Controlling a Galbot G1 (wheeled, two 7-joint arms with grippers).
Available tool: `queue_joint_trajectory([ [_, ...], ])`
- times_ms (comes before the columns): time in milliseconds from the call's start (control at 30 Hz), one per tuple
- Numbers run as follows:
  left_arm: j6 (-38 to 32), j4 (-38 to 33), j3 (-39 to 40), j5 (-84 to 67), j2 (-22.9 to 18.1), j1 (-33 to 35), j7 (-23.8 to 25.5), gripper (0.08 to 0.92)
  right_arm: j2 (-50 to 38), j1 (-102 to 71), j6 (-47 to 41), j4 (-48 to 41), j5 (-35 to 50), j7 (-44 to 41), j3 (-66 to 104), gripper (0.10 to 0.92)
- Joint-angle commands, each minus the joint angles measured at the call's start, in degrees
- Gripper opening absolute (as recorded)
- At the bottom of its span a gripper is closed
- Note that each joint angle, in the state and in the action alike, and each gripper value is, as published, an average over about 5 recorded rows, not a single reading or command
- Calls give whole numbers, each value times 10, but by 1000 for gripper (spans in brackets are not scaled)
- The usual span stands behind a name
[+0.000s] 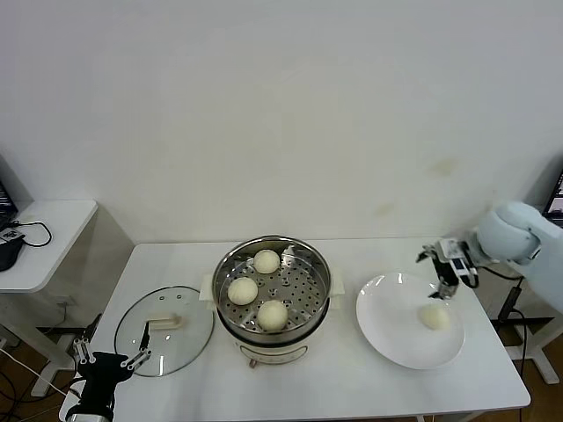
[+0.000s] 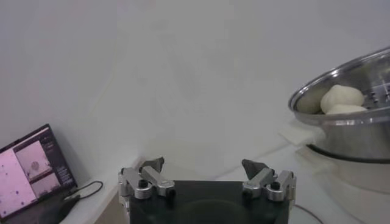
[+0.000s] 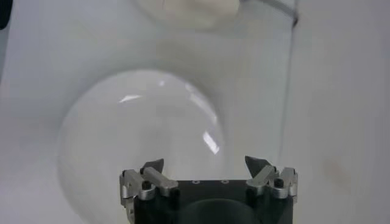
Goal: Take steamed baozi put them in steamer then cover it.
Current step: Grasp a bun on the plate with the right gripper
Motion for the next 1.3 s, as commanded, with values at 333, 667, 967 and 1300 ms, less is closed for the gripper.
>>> queue_joint_trajectory([
  [333,3,-5,-3,8,-6,10,1,823,60,-193,27,-148,-92,3,137,822],
  [667,7,-8,-5,7,-8,13,3,823,125,-167,34,-201,-104,15,117,823],
  [967,6,-4,-10,6,-7,14,2,823,149,-158,28,-214,-111,15,108,796],
  [1300,5,-3,-10,6,-8,13,2,823,137,-157,24,-207,-116,7,109,696],
])
